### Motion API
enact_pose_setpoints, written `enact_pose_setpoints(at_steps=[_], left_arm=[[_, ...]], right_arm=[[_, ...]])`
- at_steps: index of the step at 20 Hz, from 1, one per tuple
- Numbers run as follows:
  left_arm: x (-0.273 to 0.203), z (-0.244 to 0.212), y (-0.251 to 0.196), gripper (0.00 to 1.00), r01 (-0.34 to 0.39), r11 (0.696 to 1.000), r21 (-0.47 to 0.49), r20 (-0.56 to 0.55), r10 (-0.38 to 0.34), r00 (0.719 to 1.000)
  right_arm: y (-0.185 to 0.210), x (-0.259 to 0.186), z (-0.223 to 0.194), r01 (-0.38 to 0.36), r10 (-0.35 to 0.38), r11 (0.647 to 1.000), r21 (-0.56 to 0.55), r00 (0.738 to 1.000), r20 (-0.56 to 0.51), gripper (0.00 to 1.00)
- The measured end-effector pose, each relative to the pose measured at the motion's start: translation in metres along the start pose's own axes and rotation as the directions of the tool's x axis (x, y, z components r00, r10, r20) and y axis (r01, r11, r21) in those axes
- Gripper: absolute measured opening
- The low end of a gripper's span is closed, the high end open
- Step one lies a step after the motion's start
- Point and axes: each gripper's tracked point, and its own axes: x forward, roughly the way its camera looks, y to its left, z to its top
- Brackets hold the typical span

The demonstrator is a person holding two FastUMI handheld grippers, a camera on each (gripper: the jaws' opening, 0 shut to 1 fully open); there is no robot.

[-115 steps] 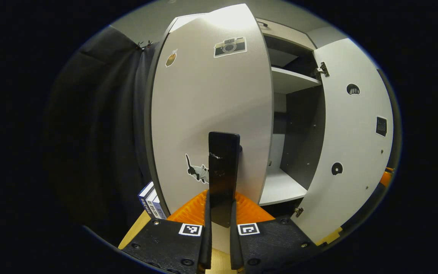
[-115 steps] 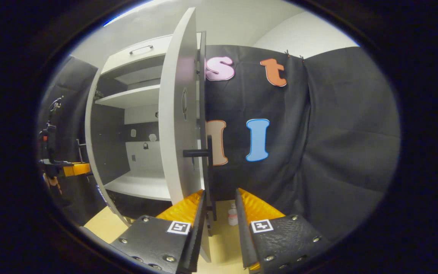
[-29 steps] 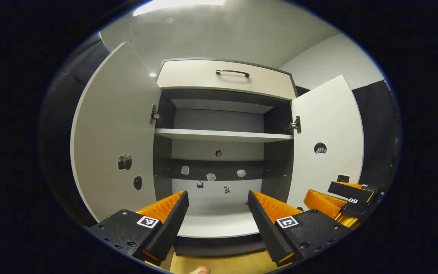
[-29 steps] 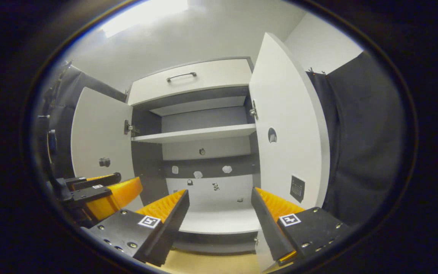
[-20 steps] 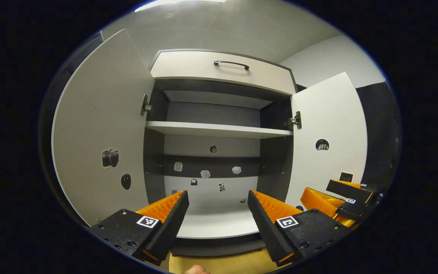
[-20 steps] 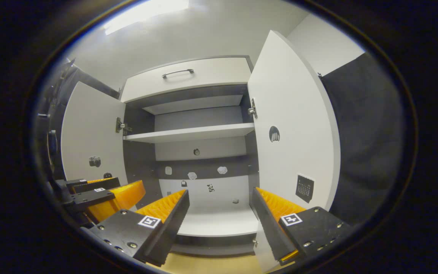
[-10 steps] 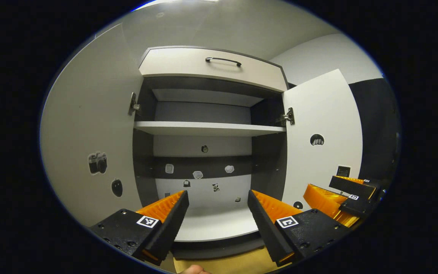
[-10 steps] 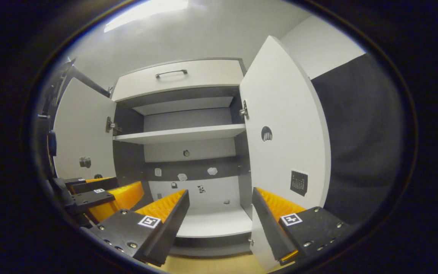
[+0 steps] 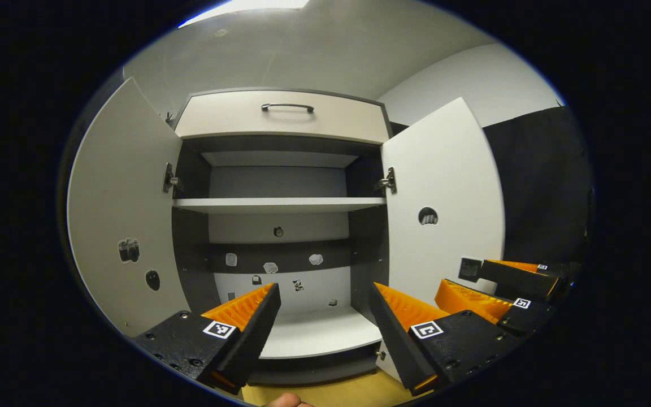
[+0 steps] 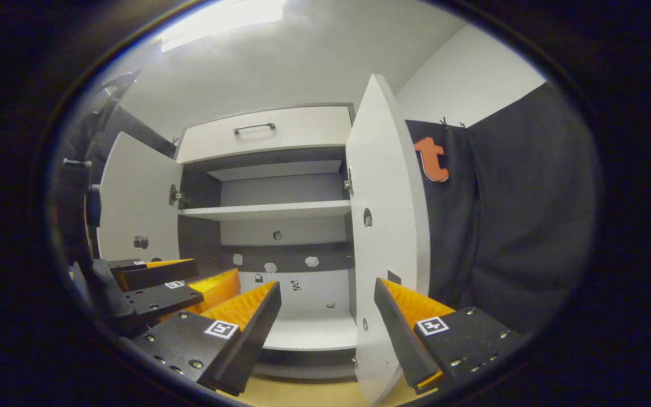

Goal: Open the right door of the double-door shoe cabinet with the right hand, and open the left door with the left hand.

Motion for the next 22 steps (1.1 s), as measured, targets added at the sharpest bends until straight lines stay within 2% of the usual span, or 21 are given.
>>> enact_pose_setpoints(at_steps=[1, 2, 5, 6, 7, 11, 12, 13, 14, 15, 18, 19, 22], left_arm=[[-0.010, 0.003, -0.013, 0.96, -0.026, 1.000, 0.007, 0.004, 0.026, 1.000], [-0.018, 0.006, -0.026, 0.95, -0.052, 0.999, 0.011, 0.008, 0.052, 0.999], [-0.041, 0.009, -0.075, 0.95, -0.100, 0.995, 0.016, 0.012, 0.100, 0.995], [-0.044, 0.008, -0.093, 0.92, -0.107, 0.994, 0.014, 0.008, 0.107, 0.994], [-0.045, 0.004, -0.112, 0.95, -0.107, 0.994, 0.009, -0.007, 0.108, 0.994], [-0.034, -0.009, -0.189, 0.95, -0.059, 0.998, -0.038, -0.043, 0.057, 0.997], [-0.030, -0.013, -0.208, 0.95, -0.043, 0.998, -0.045, -0.047, 0.041, 0.998], [-0.023, -0.016, -0.227, 0.95, -0.027, 0.998, -0.051, -0.052, 0.024, 0.998], [-0.015, -0.019, -0.247, 0.95, -0.007, 0.998, -0.061, -0.052, 0.004, 0.999], [-0.006, -0.023, -0.267, 0.95, 0.014, 0.997, -0.075, -0.057, -0.019, 0.998], [0.032, -0.040, -0.319, 0.96, 0.063, 0.992, -0.113, -0.049, -0.069, 0.996], [0.047, -0.049, -0.331, 0.96, 0.065, 0.990, -0.126, -0.050, -0.072, 0.996], [0.091, -0.085, -0.354, 0.96, 0.064, 0.982, -0.176, -0.054, -0.074, 0.996]], right_arm=[[-0.011, -0.008, 0.005, -0.026, 0.026, 1.000, -0.004, 1.000, 0.003, 0.98], [-0.023, -0.017, 0.009, -0.053, 0.053, 0.999, -0.006, 0.999, 0.004, 0.93], [-0.067, -0.044, 0.016, -0.112, 0.112, 0.994, -0.015, 0.994, -0.004, 0.96], [-0.085, -0.052, 0.016, -0.117, 0.117, 0.993, -0.020, 0.993, -0.009, 0.97], [-0.108, -0.061, 0.018, -0.114, 0.113, 0.993, -0.026, 0.993, -0.019, 0.97], [-0.189, -0.080, 0.019, -0.053, 0.051, 0.997, -0.058, 0.998, -0.038, 0.97], [-0.211, -0.082, 0.019, -0.027, 0.025, 0.997, -0.068, 0.999, -0.037, 0.92], [-0.232, -0.084, 0.019, -0.001, -0.001, 0.997, -0.079, 0.999, -0.034, 0.96], [-0.254, -0.083, 0.018, 0.030, -0.033, 0.995, -0.093, 0.999, -0.029, 0.93], [-0.280, -0.082, 0.016, 0.064, -0.067, 0.992, -0.109, 0.997, -0.029, 0.96], [-0.341, -0.071, 0.004, 0.135, -0.141, 0.979, -0.155, 0.990, -0.028, 0.92], [-0.357, -0.064, -0.004, 0.146, -0.154, 0.974, -0.175, 0.988, -0.030, 0.97], [-0.403, -0.037, -0.037, 0.175, -0.183, 0.954, -0.243, 0.983, -0.008, 0.97]])
